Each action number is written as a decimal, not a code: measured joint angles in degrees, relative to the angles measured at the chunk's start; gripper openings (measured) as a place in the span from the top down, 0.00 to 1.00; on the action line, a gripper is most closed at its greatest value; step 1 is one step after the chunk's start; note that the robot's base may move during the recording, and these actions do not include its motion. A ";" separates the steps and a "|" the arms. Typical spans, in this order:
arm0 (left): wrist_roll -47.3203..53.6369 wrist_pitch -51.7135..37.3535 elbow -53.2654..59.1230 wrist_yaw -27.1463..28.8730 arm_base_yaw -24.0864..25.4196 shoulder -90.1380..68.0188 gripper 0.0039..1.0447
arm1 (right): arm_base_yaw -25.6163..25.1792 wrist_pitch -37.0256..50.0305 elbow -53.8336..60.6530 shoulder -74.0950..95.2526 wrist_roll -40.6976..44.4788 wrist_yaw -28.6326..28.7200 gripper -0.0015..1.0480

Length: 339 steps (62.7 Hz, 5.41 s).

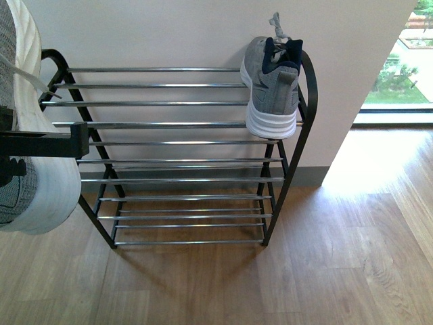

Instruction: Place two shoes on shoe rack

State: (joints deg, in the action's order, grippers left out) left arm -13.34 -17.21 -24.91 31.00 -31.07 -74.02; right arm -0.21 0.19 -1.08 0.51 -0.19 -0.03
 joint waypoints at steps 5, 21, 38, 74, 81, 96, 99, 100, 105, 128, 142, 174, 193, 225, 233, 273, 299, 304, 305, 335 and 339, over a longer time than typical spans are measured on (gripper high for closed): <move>0.00 0.00 0.00 -0.28 0.00 0.00 0.99 | 0.00 0.00 0.00 -0.07 -0.02 0.00 0.98; 0.00 0.00 0.00 -0.15 0.00 0.00 0.99 | 0.00 0.00 -0.02 -0.15 0.02 0.00 0.84; 5.86 -3.13 -5.44 -9.29 1.57 -4.72 0.99 | 0.00 0.00 0.00 -0.17 0.02 0.02 0.35; 9.88 17.59 -57.94 -29.40 5.31 -47.78 0.99 | 0.00 0.00 0.00 -0.17 0.02 0.00 0.09; 8.96 21.09 -65.66 -32.02 4.68 -54.07 0.99 | 0.00 0.00 0.00 -0.17 0.02 0.00 0.09; 8.22 28.35 -80.89 -33.07 2.95 -63.95 0.99 | 0.00 0.00 0.00 -0.20 0.02 0.00 0.09; 7.78 29.51 -83.23 -32.94 2.95 -65.29 0.99 | 0.00 0.00 0.00 -0.20 0.02 0.02 0.09; 7.67 29.81 -83.95 -32.83 2.95 -65.88 0.99 | 0.00 0.00 0.00 -0.20 0.02 0.02 0.09; 7.48 31.02 -85.88 -32.28 2.95 -66.90 0.99 | 0.00 0.00 0.00 -0.20 0.02 0.00 0.09; 8.37 36.04 -89.94 -24.44 2.45 -68.65 0.99 | 0.00 0.00 0.00 -0.20 0.02 0.00 0.09; 8.52 36.89 -90.29 -22.23 2.21 -68.70 0.99 | 0.00 0.00 0.00 -0.20 0.02 0.02 0.09; 3.65 38.53 -90.84 -18.49 0.61 -68.70 0.99 | 0.00 0.00 0.00 -0.20 0.02 0.00 0.09; 0.33 40.28 -91.56 -15.72 0.98 -68.70 0.99 | 0.00 0.00 -0.02 -0.20 0.02 0.02 0.09; 1.53 33.86 -87.34 -19.98 -0.57 -65.64 0.22 | 0.00 0.00 -0.02 -0.20 0.02 0.00 0.09; 1.51 29.97 -82.88 -17.86 -0.81 -61.22 0.08 | 0.00 0.00 0.00 -0.20 0.02 0.00 0.09; 1.53 6.73 -41.13 -4.09 -1.66 -24.11 0.09 | 0.00 0.00 0.00 -0.20 0.02 0.02 0.09; -0.87 2.69 -11.96 8.87 -1.97 6.45 0.09 | 0.00 0.00 0.00 -0.20 0.02 0.02 0.09; -2.62 2.86 -8.87 8.57 -0.94 9.62 0.09 | 0.00 0.00 0.00 -0.20 0.00 0.00 0.09; -2.93 2.86 -8.52 8.39 -0.72 9.94 0.09 | 0.00 0.00 0.00 -0.20 0.02 0.00 0.09; 11.21 -19.28 10.45 -11.82 11.61 22.88 0.61 | 0.00 0.00 -0.02 -0.20 0.02 0.02 0.09; 12.09 -18.45 13.20 -14.97 14.16 26.16 0.76 | 0.00 0.00 0.00 -0.20 0.02 0.00 0.09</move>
State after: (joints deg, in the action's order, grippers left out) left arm -1.26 -35.66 -11.70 16.03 -16.91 -47.86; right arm -0.21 0.19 -1.08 0.32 -0.16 -0.03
